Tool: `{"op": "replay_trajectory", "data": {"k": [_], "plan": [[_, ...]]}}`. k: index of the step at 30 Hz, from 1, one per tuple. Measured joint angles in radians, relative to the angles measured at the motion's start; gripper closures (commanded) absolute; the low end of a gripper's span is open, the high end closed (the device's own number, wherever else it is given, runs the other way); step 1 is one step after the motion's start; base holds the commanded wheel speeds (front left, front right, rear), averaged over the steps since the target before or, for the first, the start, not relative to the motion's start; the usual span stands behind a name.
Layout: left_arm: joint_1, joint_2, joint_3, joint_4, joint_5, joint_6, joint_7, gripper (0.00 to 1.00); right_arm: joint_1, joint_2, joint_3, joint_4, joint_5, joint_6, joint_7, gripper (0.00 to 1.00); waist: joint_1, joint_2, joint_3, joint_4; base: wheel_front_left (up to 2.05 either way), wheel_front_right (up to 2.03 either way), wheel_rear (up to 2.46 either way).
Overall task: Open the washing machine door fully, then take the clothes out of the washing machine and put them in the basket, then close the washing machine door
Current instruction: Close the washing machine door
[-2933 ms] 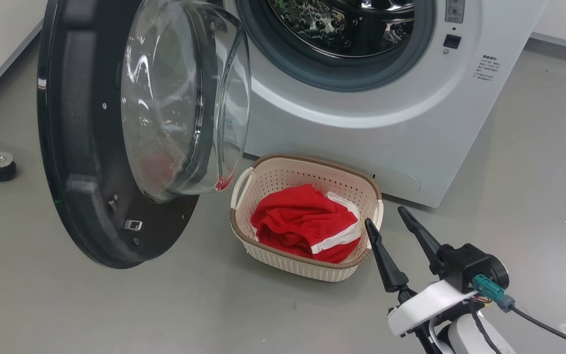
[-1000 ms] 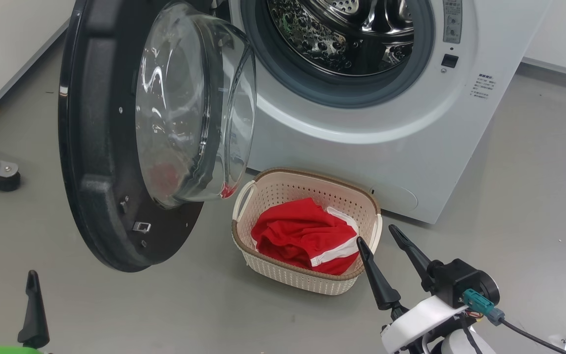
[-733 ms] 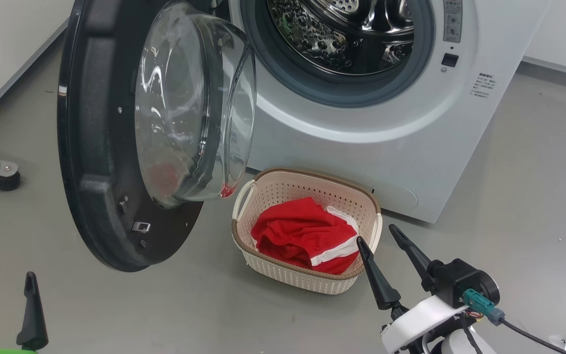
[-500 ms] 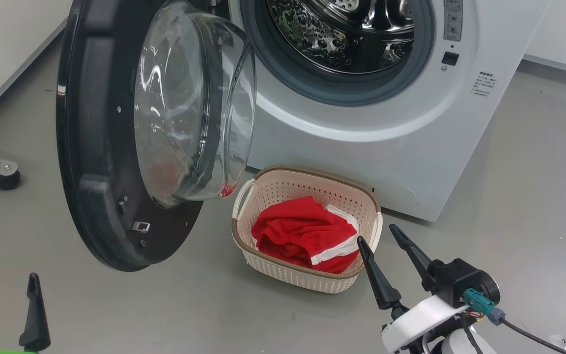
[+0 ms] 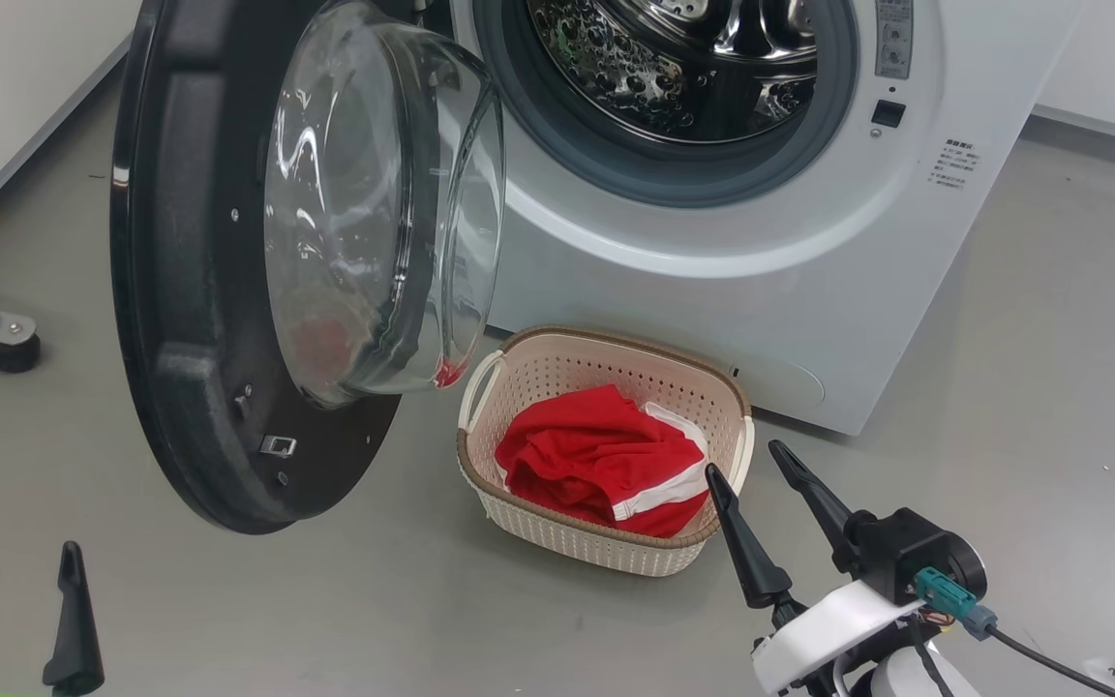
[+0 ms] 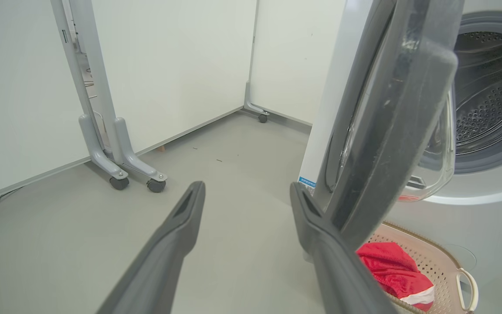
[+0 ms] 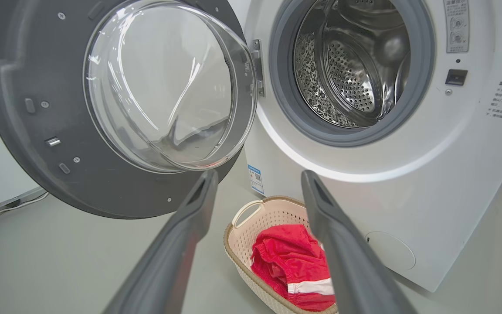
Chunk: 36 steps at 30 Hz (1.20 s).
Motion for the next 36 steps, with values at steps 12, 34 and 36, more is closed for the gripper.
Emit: {"op": "replay_trajectory", "data": {"k": [12,34,36], "plan": [[0.000,0.000,-0.007,0.006,0.000,0.000,-0.009,0.00,0.000,0.001,-0.002,0.000,0.000,0.000,0.000,0.00,0.0000,0.0000,-0.001,0.002,0.00,0.00,0.00],[0.000,-0.002,-0.028,0.004,0.000,0.000,-0.009,1.00,0.000,0.002,-0.003,0.000,0.000,0.000,0.000,0.00,0.0000,0.0000,-0.001,0.002,0.00,0.00,0.00],[0.000,-0.002,-0.027,0.002,-0.002,0.000,-0.009,1.00,0.000,0.002,-0.003,0.000,0.000,0.000,0.000,0.00,0.0000,0.0000,-0.001,0.002,0.00,0.00,0.00]]}}
